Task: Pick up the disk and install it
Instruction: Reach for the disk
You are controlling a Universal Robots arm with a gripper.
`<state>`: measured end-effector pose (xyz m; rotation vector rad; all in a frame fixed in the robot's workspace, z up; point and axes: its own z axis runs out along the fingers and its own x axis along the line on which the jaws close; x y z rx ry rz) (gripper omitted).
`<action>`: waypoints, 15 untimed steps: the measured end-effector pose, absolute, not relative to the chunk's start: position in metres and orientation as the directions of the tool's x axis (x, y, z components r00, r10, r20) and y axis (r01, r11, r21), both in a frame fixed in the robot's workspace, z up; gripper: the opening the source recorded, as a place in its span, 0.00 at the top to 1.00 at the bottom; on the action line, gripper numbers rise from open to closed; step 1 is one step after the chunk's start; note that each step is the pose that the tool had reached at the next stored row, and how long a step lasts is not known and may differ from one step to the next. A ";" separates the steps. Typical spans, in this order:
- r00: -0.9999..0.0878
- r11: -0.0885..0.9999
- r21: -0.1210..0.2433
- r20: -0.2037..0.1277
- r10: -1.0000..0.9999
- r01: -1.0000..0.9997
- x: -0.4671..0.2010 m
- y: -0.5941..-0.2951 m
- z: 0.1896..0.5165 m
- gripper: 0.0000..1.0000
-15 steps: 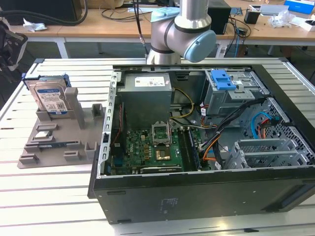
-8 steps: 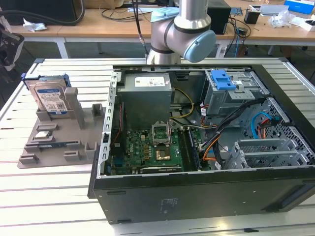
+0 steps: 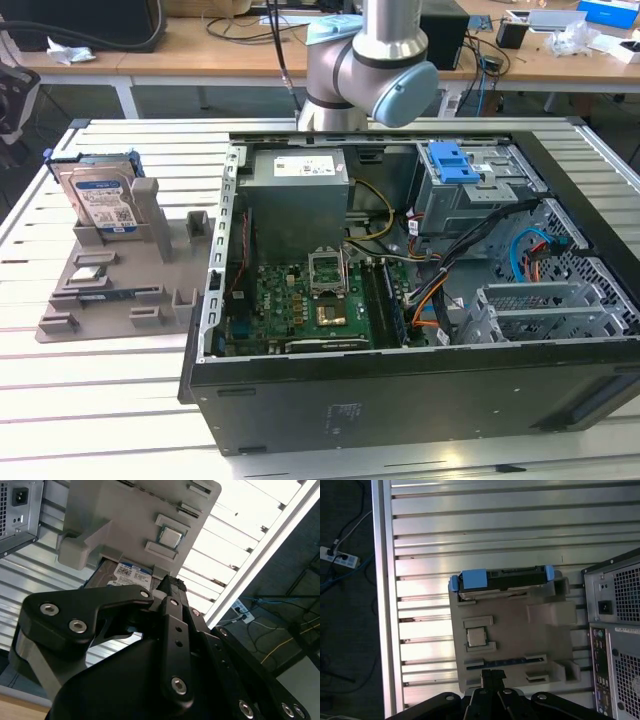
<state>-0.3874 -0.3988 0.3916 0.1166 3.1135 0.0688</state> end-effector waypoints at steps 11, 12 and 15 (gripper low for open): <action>-0.997 0.996 0.045 -0.023 0.075 0.074 -0.397 -0.399 0.391 0.89; -0.997 0.996 0.045 -0.023 0.075 0.074 -0.398 -0.399 0.391 0.89; -0.997 0.996 0.045 -0.023 0.075 0.074 -0.401 -0.399 0.391 0.89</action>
